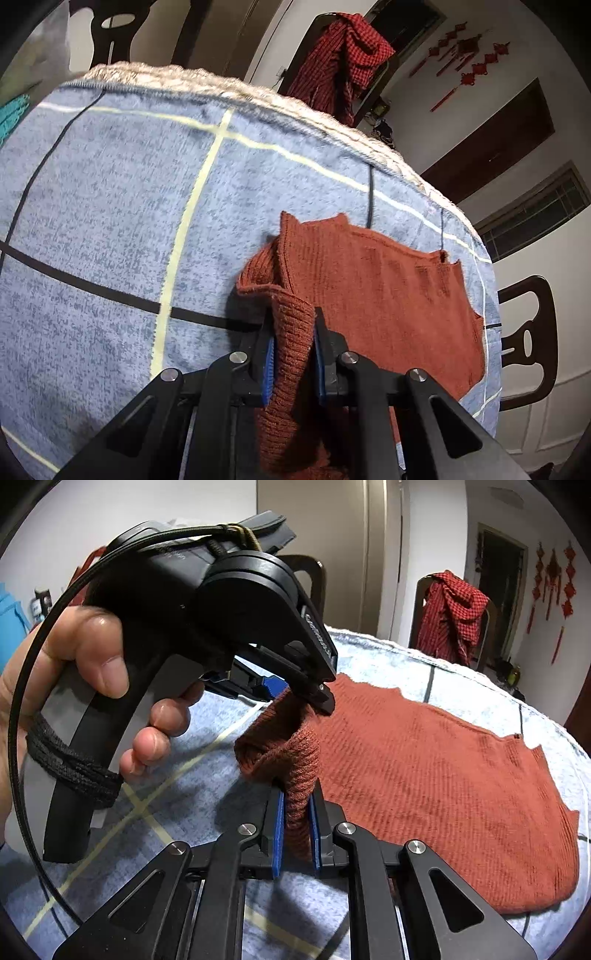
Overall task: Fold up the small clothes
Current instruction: 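Fold the grasped side edge over the sweater body with both grippers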
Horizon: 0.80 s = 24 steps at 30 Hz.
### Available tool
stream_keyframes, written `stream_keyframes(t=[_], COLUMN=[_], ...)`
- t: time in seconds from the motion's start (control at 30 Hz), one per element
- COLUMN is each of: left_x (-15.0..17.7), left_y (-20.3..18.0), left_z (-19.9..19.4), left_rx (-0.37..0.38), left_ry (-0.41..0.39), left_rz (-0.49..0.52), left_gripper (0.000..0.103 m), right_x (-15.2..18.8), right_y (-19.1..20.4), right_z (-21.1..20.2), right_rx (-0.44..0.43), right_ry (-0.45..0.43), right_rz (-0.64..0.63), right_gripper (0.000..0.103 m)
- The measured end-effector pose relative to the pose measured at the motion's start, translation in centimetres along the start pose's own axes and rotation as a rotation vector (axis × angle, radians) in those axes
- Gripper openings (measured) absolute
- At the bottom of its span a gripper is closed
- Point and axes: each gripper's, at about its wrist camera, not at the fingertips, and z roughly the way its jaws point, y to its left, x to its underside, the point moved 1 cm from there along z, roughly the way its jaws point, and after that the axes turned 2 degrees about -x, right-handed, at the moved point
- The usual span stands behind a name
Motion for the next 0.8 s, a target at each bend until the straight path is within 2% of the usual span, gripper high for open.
stream_keyframes(t=[0.23, 0.4, 0.8], left_x=[-0.6, -0.6, -0.3], left_y=[-2.9, -5.8, -13.7], left_z=[-1.2, -1.9, 0.0], left_rx=[0.041, 0.048, 0.106], left_ry=[-0.017, -0.032, 0.003], left_rz=[0.006, 0.047, 0.131], left_gripper=[0.018, 0.018, 0.018], right_x=[-0.3, -0.2, 1.2], right_y=[-2.2, -3.7, -8.8], right_z=[-2.2, -4.0, -7.9], right_rx=[0.009, 0.020, 0.072], right_ry=[-0.048, -0.074, -0.110], right_rz=[0.051, 0.083, 0.173], right_gripper=[0.011, 0.011, 0.011])
